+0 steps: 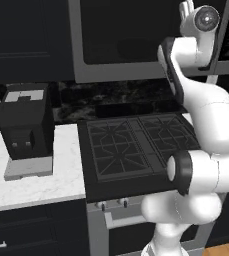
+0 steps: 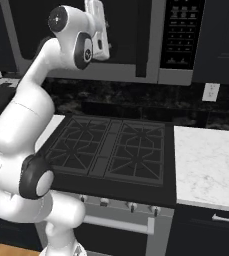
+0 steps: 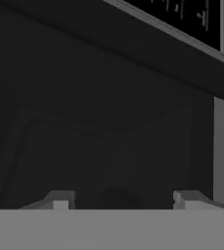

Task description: Open the microwave, place the bowl with waffle inside the microwave, then close the microwave door and turn it on.

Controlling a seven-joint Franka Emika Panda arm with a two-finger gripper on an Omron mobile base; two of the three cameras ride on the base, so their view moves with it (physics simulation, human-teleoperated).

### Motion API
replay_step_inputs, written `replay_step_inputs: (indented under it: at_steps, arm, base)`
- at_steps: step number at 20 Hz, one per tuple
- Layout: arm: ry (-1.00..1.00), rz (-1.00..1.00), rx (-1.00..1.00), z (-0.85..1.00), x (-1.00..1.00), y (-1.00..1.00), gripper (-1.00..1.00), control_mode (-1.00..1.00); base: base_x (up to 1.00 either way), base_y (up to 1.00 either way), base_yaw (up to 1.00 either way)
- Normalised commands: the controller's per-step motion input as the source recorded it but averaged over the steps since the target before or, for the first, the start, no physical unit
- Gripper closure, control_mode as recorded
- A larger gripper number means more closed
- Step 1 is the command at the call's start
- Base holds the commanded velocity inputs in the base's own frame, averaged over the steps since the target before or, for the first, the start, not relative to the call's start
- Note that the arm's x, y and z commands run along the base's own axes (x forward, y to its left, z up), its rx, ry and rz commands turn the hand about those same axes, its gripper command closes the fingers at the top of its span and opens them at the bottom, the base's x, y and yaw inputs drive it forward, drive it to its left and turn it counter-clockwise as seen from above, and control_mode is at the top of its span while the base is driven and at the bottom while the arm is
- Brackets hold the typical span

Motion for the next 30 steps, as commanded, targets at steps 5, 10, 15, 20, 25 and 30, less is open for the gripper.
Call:
replay_step_inputs:
  at_steps: [5,10,15,20,25,30]
  arm:
    - [-0.02,0.19,0.00,0.04,-1.00,0.00,-1.00,-1.00]
    - [0.01,0.28,-0.02,0.00,-0.98,0.00,-1.00,-1.00]
    - [0.11,0.28,-0.21,0.09,-0.91,0.22,1.00,-1.00]
    - [0.16,0.20,-0.23,0.10,-0.75,0.00,1.00,-1.00]
    - [0.07,0.00,-0.38,0.00,-0.51,0.00,1.00,-1.00]
    - [-0.21,0.12,-0.40,-0.06,-0.76,-0.04,1.00,-1.00]
  base:
    - [0.00,0.00,0.00]
    - [0.00,0.00,0.00]
    - [0.00,0.00,0.00]
    - [0.00,0.00,0.00]
    - [0.00,0.00,0.00]
    - [0.00,0.00,0.00]
